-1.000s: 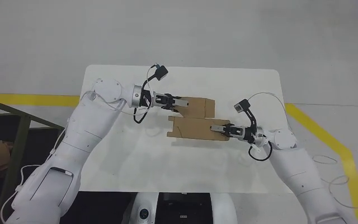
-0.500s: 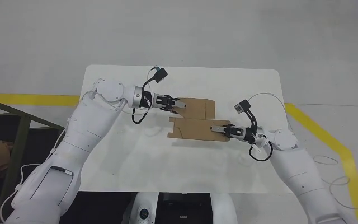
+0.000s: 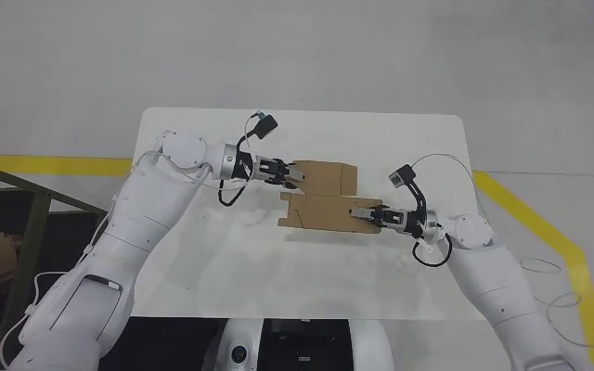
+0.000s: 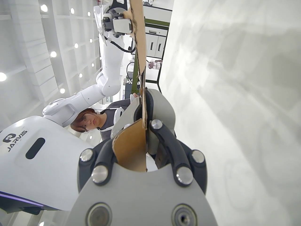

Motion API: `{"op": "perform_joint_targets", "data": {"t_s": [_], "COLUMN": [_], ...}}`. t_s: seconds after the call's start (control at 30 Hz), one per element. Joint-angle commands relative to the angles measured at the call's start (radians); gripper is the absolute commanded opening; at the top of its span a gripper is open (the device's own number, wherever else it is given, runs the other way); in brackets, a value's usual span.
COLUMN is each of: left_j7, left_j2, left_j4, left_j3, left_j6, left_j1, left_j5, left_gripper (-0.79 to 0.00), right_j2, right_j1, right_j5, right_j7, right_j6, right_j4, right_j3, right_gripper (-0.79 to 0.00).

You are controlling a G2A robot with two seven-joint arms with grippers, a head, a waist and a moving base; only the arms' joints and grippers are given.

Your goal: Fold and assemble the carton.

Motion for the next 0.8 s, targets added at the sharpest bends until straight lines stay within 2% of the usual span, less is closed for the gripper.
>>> {"op": "perform_joint_targets", "data": {"t_s": [0.0, 0.23, 0.27, 0.3, 0.33, 0.57, 0.77], "left_j7": [0.000, -0.006, -0.008, -0.009, -0.011, -0.022, -0.037], "left_j2": [0.000, -0.001, -0.001, -0.002, -0.002, -0.001, 0.001], "left_j4": [0.002, 0.005, 0.006, 0.006, 0.007, 0.002, -0.008], "left_j3": [0.000, 0.000, 0.000, -0.001, -0.002, -0.015, -0.020], "left_j6": [0.002, 0.001, 0.000, -0.002, -0.004, -0.023, -0.050], "left_j1": [-0.001, -0.004, -0.005, -0.006, -0.006, -0.007, -0.001], "left_j5": [-0.001, -0.016, -0.021, -0.028, -0.033, -0.067, -0.075], "left_gripper": [-0.773, -0.785, -0.785, -0.785, -0.785, -0.785, -0.785], "right_j2": [0.000, -0.001, -0.001, -0.001, -0.001, 0.008, 0.027], "right_j1": [0.000, 0.000, 0.000, 0.000, 0.000, -0.005, -0.029], "right_j5": [0.001, 0.005, 0.005, 0.004, 0.004, -0.025, -0.102], "right_j7": [0.004, 0.011, 0.011, 0.007, -0.002, -0.065, -0.166], "right_j6": [-0.001, -0.007, -0.007, -0.006, -0.007, -0.019, -0.029], "right_j4": [-0.003, -0.005, -0.004, -0.002, 0.001, 0.036, 0.019], "right_j3": [-0.001, -0.001, -0.001, 0.000, 0.002, 0.048, 0.125], "right_gripper": [-0.785, -0.785, -0.723, -0.400, 0.000, 0.000, 0.000]}}
